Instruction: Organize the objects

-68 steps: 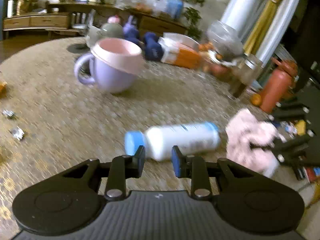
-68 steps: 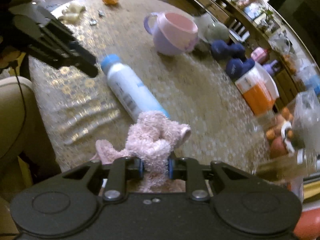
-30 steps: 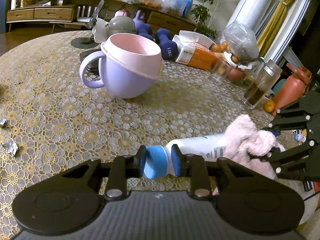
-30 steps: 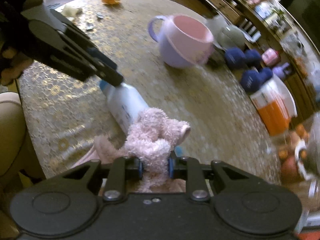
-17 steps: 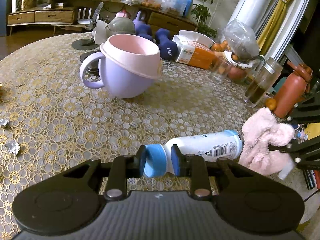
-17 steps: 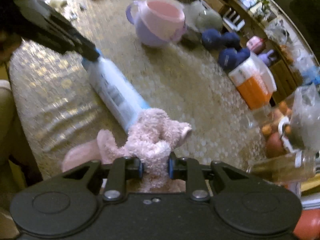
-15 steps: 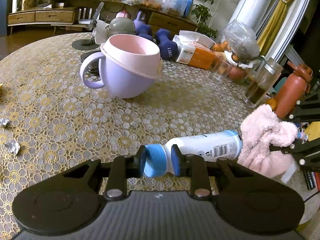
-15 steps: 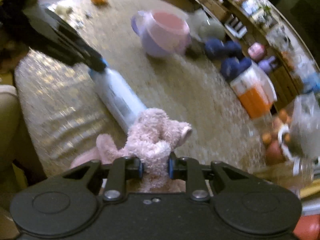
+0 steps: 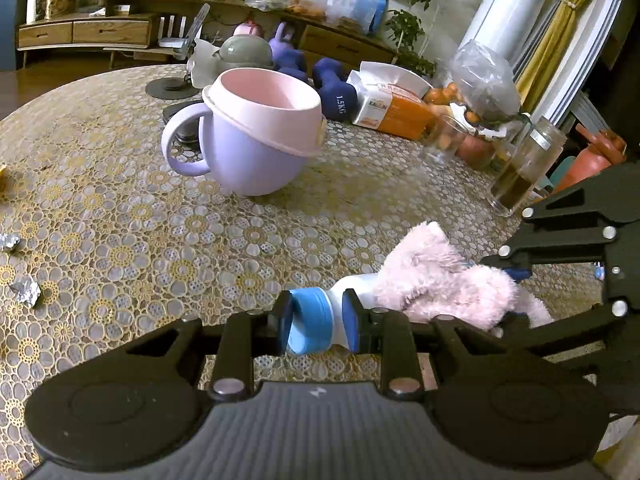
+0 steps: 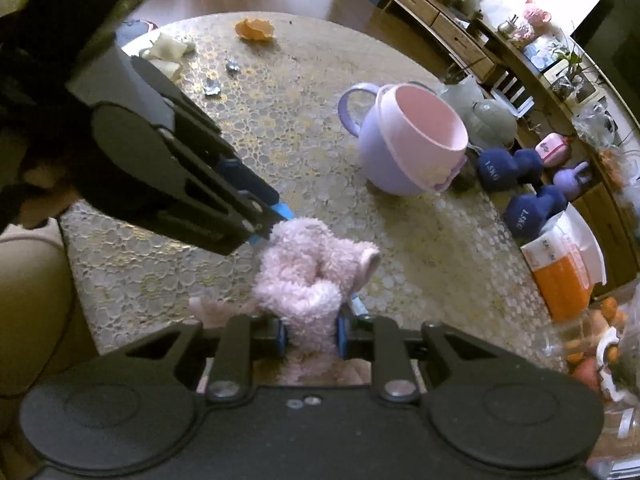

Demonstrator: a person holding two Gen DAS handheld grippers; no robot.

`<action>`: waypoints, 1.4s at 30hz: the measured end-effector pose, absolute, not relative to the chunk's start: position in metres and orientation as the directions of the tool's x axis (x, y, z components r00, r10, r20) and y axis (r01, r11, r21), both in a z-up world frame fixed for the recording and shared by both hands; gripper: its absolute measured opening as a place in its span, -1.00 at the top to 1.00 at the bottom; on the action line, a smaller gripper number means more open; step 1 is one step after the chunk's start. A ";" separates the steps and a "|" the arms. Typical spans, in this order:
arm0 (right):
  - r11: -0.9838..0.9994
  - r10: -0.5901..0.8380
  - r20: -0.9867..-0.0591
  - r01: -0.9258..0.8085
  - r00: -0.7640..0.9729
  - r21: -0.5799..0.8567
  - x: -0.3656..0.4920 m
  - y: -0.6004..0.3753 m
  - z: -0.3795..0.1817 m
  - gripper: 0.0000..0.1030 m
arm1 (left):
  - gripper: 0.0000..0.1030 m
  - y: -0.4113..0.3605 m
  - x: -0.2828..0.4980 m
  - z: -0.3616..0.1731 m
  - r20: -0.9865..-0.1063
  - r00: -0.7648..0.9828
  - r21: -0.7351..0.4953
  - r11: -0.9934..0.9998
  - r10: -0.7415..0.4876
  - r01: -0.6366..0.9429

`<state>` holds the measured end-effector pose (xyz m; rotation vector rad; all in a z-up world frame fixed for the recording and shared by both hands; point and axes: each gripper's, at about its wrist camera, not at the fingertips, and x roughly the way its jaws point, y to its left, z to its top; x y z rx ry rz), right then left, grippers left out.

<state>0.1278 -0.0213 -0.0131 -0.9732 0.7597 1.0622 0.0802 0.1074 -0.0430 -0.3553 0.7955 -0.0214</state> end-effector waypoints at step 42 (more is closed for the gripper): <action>0.246 0.390 -0.858 -0.936 0.334 -0.252 0.157 -0.023 -0.004 0.61 | 0.51 0.103 0.093 -0.047 -0.714 0.690 -0.276 0.954 -0.120 -0.120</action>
